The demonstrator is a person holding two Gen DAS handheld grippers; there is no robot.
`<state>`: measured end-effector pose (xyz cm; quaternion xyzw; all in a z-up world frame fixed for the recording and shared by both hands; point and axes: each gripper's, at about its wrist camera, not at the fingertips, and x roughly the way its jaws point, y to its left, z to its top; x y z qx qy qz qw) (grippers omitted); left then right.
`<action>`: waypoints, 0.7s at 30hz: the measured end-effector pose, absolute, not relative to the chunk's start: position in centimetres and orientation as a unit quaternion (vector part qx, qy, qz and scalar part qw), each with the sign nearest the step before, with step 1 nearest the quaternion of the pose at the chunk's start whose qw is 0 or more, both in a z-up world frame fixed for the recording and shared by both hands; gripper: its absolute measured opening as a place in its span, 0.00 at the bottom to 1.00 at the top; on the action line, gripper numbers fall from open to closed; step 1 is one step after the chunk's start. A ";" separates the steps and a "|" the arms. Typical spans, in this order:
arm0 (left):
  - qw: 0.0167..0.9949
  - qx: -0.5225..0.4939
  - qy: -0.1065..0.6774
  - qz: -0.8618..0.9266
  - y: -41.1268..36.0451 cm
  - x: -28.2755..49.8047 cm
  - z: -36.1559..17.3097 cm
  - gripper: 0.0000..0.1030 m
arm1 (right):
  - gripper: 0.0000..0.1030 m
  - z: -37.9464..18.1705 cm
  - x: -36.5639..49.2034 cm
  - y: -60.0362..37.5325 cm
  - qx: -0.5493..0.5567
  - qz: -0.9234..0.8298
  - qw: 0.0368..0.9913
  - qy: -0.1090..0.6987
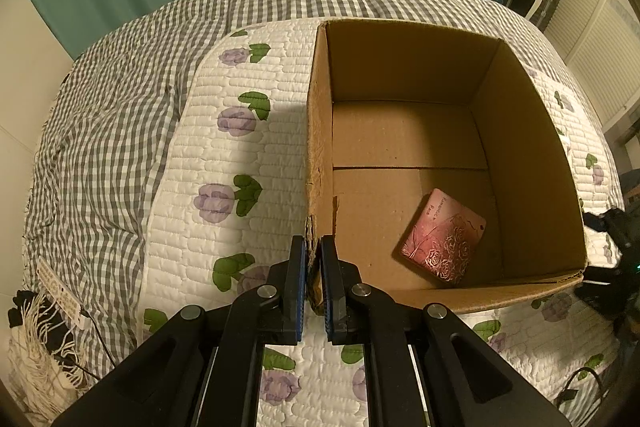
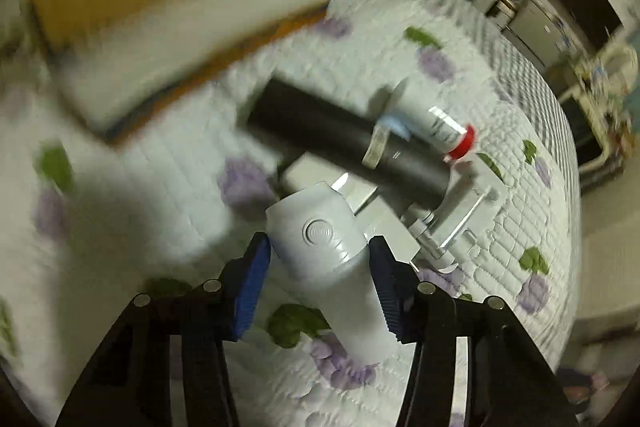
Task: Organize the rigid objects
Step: 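Return the right gripper to the items and grasp the white hair dryer, then carry the hair dryer with the right gripper into the box and release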
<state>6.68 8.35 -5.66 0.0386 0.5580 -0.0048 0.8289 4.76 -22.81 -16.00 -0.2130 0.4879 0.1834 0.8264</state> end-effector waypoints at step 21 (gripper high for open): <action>0.830 0.036 0.556 -0.005 8.4 6.8 -5.6 0.07 | 0.49 5.0 5.7 -10.8 -0.138 0.238 0.899 0.340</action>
